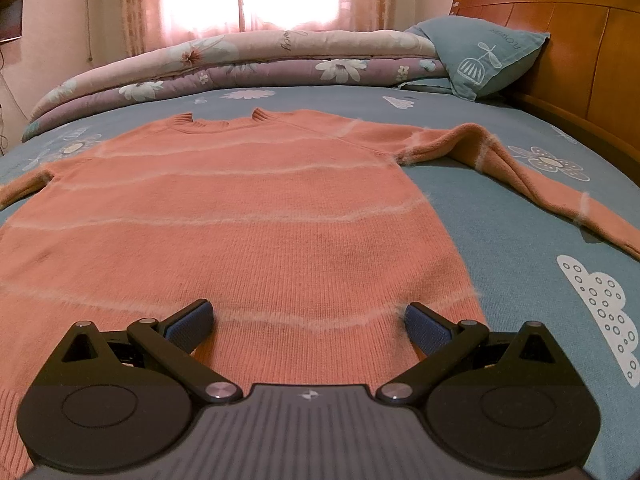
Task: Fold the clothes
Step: 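Carry the held sleeve across the sweater body and open the left gripper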
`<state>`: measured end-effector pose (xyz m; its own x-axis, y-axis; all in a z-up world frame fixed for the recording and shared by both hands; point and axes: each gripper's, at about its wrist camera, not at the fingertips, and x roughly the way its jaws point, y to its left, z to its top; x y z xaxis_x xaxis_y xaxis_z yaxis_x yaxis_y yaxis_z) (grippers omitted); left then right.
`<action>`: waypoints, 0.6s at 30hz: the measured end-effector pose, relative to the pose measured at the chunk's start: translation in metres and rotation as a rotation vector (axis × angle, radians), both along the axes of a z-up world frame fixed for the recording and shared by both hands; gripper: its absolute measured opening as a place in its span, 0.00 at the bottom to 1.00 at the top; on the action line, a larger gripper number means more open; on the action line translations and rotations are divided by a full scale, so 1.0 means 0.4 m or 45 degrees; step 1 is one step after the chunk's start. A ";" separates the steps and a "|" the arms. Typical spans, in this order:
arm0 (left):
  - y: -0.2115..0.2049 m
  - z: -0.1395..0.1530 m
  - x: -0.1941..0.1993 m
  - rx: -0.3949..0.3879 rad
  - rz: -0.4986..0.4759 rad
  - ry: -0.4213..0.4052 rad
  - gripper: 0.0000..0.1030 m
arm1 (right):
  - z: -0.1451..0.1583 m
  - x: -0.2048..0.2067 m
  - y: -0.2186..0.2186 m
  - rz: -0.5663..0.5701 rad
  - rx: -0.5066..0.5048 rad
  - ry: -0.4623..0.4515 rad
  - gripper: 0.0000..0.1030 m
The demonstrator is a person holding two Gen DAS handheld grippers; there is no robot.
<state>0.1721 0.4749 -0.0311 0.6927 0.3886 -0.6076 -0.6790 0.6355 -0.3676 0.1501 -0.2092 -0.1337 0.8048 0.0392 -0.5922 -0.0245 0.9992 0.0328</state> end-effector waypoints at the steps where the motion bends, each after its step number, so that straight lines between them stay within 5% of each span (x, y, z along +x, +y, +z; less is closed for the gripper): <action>1: -0.004 0.000 -0.002 0.020 -0.002 0.043 0.07 | -0.001 0.000 0.000 0.000 0.000 -0.002 1.00; 4: -0.060 -0.015 0.045 0.093 -0.126 0.193 0.07 | -0.002 -0.001 0.001 0.001 -0.003 -0.005 1.00; 8: -0.229 -0.045 0.139 0.178 -0.451 0.292 0.09 | -0.003 -0.001 0.002 0.001 -0.006 -0.009 1.00; 14: -0.541 -0.081 0.250 0.155 -0.989 0.253 0.19 | -0.008 -0.005 -0.001 0.003 0.002 -0.024 1.00; 18: -0.686 -0.103 0.317 0.155 -1.171 0.202 0.20 | -0.009 -0.009 -0.005 0.008 0.015 -0.040 1.00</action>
